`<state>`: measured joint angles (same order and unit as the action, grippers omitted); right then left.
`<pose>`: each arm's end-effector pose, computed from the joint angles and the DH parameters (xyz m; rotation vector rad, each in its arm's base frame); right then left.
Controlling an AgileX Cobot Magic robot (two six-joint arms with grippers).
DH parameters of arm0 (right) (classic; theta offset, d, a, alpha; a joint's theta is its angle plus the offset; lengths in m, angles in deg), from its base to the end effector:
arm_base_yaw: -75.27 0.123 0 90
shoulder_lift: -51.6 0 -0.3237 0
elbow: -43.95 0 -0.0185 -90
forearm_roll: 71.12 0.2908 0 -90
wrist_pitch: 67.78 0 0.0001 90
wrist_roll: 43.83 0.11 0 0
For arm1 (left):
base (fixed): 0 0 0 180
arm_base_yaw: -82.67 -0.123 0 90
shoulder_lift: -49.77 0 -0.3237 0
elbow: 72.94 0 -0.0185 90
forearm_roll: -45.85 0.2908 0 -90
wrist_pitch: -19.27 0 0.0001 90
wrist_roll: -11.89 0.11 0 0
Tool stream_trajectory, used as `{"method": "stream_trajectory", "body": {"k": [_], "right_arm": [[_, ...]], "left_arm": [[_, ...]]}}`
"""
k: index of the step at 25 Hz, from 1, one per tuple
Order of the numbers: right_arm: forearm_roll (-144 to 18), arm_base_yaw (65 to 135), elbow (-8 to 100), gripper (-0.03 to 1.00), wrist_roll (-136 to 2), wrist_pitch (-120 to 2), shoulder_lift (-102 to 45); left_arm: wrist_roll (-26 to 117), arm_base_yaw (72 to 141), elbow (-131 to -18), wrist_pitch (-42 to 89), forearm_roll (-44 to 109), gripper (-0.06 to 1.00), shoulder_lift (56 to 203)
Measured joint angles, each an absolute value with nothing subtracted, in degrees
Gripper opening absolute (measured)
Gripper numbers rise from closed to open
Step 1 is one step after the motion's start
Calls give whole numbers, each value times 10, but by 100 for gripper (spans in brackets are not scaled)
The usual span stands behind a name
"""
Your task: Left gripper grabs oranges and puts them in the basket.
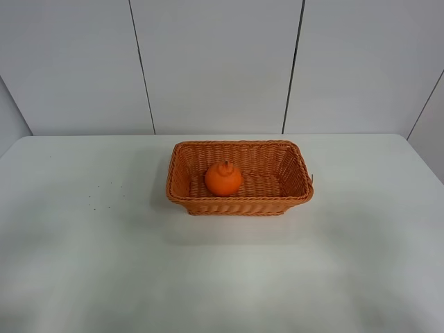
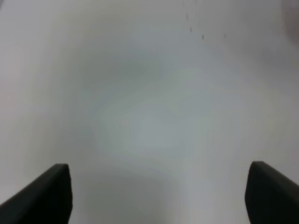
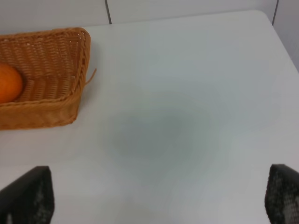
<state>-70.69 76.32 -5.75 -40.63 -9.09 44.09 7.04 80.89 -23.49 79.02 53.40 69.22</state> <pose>0.0124 0.0009 0.2902 0.0378 2.0229 0.0559 0.0446 0.0139 0.2847 -0.1165 2.2368 0.1346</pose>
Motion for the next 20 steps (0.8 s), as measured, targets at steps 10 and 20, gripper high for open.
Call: {"method": "stream_trajectory", "body": {"k": [10,20], "right_arm": [[-707,763,-57,69,-406,-91,441],[-707,763,-57,69,-406,-91,441]], "left_arm": [[71,809,-232,795,532,85,593],[76,809,-232,795,527,85,564]]}}
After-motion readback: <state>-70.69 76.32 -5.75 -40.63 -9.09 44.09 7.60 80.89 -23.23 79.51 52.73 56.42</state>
